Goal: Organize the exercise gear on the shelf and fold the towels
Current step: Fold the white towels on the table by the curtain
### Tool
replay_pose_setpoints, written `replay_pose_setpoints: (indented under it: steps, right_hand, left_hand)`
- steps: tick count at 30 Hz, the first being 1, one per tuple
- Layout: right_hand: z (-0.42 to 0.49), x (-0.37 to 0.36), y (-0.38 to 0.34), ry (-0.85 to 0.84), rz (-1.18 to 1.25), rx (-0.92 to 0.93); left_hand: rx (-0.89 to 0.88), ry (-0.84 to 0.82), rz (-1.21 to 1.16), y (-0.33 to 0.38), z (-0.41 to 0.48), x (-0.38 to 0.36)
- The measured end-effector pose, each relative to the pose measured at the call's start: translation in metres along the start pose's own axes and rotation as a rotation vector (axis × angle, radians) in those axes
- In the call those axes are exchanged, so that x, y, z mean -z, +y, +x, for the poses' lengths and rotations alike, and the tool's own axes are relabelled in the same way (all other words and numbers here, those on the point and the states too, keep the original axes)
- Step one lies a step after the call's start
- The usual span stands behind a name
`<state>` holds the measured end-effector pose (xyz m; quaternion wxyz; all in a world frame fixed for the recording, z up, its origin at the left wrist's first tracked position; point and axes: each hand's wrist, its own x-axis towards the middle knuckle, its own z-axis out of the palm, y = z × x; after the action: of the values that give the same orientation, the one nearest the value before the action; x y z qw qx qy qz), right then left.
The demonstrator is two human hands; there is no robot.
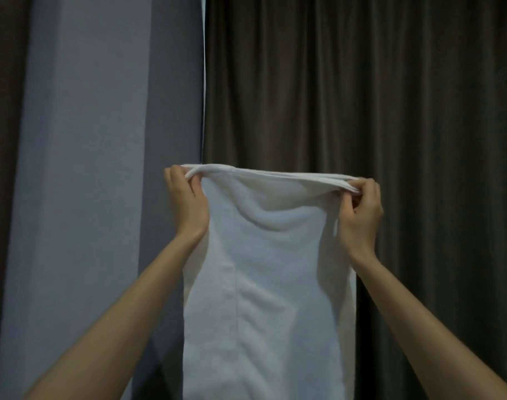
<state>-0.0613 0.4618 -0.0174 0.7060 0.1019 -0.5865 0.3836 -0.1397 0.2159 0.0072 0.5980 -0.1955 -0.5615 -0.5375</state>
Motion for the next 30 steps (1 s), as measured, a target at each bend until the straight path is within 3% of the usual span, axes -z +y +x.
replay_pose_setpoints:
  steps: [4,9,14,19,30]
  right_hand:
    - [0.020,-0.002,-0.042,0.181,0.175,0.133]
    - [0.047,-0.001,-0.075,0.173,0.381,-0.026]
    - [0.030,0.011,-0.045,0.066,0.127,-0.023]
    - [-0.049,0.027,0.030,-0.024,-0.082,-0.246]
    - [-0.181,0.024,0.196,-0.396,-0.358,-0.572]
  left_hand:
    - [0.034,0.199,-0.093,0.035,0.026,0.005]
    - [-0.038,0.262,-0.115,0.073,0.039,0.009]
    - [0.071,0.034,-0.044,0.041,0.023,0.013]
    - [0.161,-0.279,0.084,-0.041,-0.063,0.010]
    - [0.432,-0.569,0.478,-0.188,-0.200,-0.021]
